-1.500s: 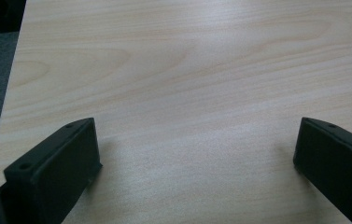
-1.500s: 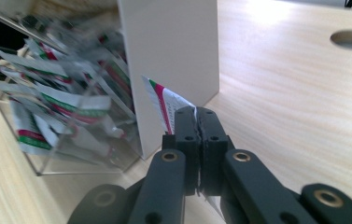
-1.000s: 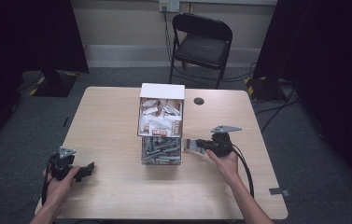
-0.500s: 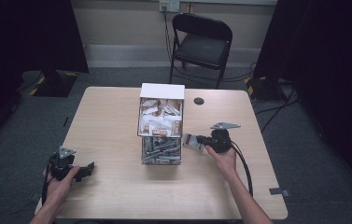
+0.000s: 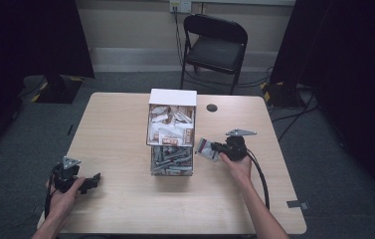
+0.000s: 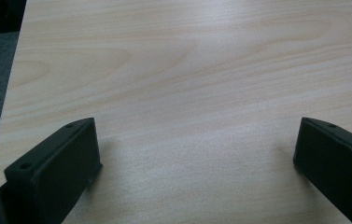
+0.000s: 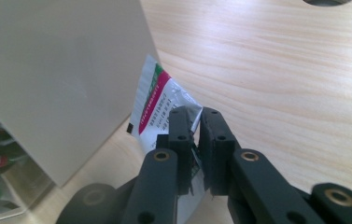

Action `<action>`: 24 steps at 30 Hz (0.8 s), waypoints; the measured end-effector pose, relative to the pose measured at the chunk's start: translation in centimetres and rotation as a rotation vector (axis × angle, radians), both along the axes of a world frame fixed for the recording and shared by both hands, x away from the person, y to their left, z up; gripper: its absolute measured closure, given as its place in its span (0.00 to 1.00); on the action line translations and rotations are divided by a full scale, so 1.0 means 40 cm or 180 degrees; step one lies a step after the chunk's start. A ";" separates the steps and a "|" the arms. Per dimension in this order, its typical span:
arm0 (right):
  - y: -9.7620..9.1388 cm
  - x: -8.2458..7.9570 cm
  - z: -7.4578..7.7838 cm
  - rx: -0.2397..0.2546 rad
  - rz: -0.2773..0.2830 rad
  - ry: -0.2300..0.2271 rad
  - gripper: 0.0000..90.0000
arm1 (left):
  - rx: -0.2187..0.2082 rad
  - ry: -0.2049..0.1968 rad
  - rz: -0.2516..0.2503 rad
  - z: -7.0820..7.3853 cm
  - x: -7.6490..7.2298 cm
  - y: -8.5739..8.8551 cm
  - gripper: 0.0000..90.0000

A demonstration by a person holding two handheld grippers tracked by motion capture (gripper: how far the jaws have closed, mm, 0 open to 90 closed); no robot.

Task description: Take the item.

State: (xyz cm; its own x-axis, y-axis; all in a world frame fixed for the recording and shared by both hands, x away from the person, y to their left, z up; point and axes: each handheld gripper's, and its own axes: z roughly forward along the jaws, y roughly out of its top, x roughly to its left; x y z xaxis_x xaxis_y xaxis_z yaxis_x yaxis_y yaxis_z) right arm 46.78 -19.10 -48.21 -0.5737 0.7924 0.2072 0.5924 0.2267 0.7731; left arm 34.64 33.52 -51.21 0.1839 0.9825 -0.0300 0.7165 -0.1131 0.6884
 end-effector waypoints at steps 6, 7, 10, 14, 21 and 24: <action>-0.002 0.007 -0.015 -0.0031 -0.0067 0.0024 0.93 | -0.0001 0.0000 0.0000 0.000 0.000 0.000 0.00; -0.001 0.008 -0.019 -0.0090 -0.0064 0.0030 0.93 | -0.0001 0.0000 0.0001 0.000 0.000 0.000 0.00; -0.001 0.010 -0.032 -0.0116 -0.0067 0.0079 0.91 | 0.0000 0.0000 0.0001 0.000 0.000 0.000 0.00; -0.008 0.013 -0.053 -0.0087 -0.0114 0.0147 0.92 | 0.0000 0.0000 -0.0001 0.000 0.000 0.000 0.00; -0.004 0.015 -0.059 -0.0087 -0.0131 0.0141 0.92 | -0.0001 0.0000 0.0000 0.000 0.000 0.000 0.00; 0.002 0.018 -0.059 -0.0118 -0.0142 0.0123 0.91 | 0.0000 0.0000 -0.0001 0.000 0.000 0.000 0.00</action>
